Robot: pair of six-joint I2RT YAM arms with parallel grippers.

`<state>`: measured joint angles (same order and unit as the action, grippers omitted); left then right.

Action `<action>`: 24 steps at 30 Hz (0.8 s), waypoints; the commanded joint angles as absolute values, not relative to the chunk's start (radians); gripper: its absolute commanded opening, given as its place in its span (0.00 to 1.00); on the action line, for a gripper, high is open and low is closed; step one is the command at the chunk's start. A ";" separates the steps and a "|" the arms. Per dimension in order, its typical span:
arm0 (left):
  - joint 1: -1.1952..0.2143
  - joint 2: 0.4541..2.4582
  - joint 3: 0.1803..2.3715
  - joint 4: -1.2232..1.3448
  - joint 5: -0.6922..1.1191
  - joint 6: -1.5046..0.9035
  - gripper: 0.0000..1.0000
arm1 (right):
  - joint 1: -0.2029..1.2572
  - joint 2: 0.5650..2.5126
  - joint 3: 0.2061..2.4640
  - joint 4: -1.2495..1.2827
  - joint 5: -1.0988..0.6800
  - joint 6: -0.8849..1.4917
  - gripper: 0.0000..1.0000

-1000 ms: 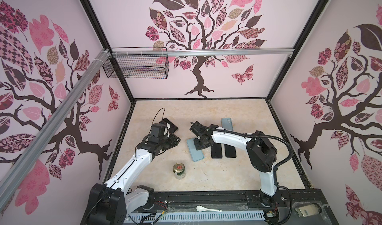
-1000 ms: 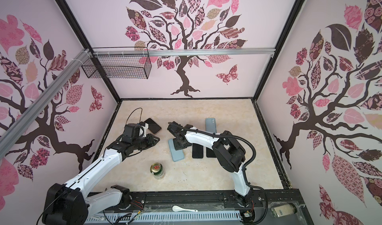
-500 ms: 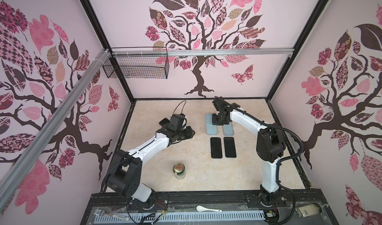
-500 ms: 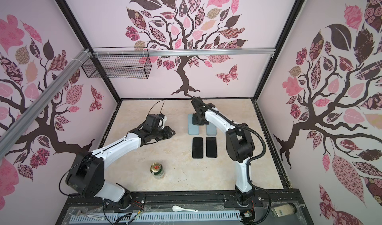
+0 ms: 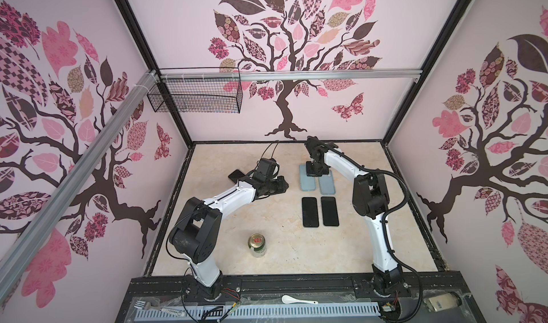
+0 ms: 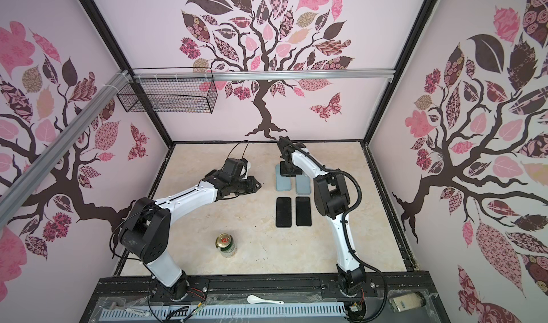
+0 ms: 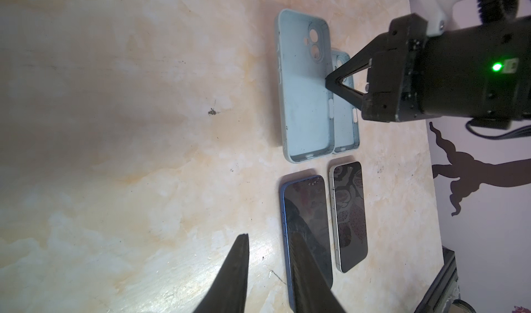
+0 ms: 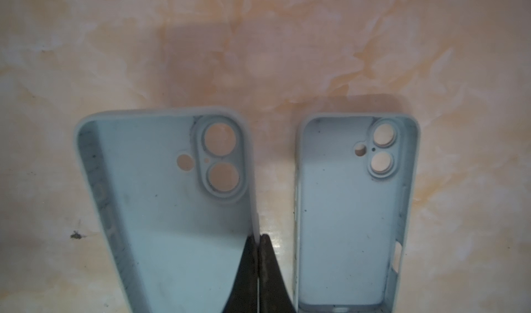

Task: Take the phone out of the phone case
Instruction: Place the phone case at the top-center of the table.

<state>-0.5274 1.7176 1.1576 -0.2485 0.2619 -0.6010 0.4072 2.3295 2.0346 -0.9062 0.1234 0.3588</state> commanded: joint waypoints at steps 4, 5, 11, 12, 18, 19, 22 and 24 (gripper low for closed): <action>-0.529 1.736 1.197 -0.249 0.250 -0.584 0.28 | 0.410 2.392 2.096 -0.960 0.135 0.353 0.00; -0.529 1.736 1.198 -0.250 0.250 -0.584 0.28 | 0.410 2.397 2.102 -0.963 0.139 0.355 0.00; -0.529 1.738 1.193 -0.250 0.253 -0.588 0.29 | 0.409 2.422 2.105 -0.982 0.151 0.361 0.00; -0.529 1.738 1.190 -0.249 0.253 -0.589 0.29 | 0.409 2.423 2.103 -0.980 0.150 0.362 0.00; -0.529 1.736 1.190 -0.247 0.254 -0.592 0.29 | 0.410 2.432 2.102 -0.979 0.139 0.364 0.00; -0.529 1.736 1.189 -0.248 0.253 -0.591 0.28 | 0.410 2.434 2.103 -0.979 0.138 0.364 0.01; -0.529 1.733 1.185 -0.248 0.252 -0.591 0.28 | 0.410 2.434 2.106 -0.979 0.133 0.368 0.06; -0.529 1.729 1.184 -0.250 0.251 -0.592 0.29 | 0.410 2.429 2.108 -0.978 0.129 0.368 0.09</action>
<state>-0.5274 1.7279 1.1576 -0.2520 0.2584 -0.5991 0.4080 2.4046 2.0766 -0.9501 0.1337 0.3618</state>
